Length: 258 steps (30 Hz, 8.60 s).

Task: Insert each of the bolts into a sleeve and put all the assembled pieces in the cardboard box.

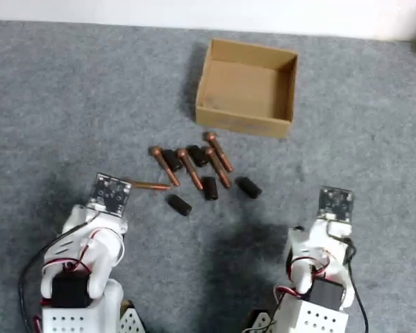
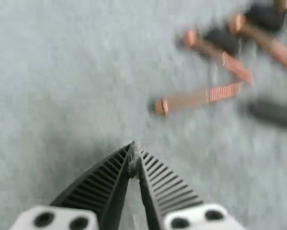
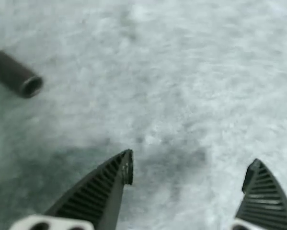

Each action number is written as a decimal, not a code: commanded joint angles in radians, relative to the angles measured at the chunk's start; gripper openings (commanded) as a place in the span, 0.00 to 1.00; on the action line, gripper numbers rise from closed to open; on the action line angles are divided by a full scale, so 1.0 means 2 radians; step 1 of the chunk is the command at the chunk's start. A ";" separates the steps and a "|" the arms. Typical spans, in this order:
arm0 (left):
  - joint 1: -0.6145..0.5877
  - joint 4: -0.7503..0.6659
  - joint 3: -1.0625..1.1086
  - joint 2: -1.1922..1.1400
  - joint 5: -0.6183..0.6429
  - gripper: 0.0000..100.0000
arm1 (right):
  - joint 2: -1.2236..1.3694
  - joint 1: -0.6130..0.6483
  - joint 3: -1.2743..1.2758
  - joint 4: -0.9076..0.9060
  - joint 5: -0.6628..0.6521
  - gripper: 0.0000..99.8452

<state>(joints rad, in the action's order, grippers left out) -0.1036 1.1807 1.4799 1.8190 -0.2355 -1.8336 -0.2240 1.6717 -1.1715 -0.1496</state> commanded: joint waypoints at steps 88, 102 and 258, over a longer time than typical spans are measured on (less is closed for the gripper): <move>0.063 -0.302 -0.216 -0.653 0.173 0.01 | 0.919 0.253 -0.608 0.076 -0.074 0.00; 0.102 -0.199 -0.385 -0.827 0.298 0.01 | 0.875 0.256 -0.506 0.161 -0.074 0.00; 0.336 -0.506 -0.170 -0.244 0.312 0.00 | 0.013 0.401 0.060 0.465 -0.071 0.00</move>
<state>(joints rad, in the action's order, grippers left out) 0.5148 0.1450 1.2160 1.2820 0.3859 -1.8059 0.5631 1.6747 -0.2447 -0.3000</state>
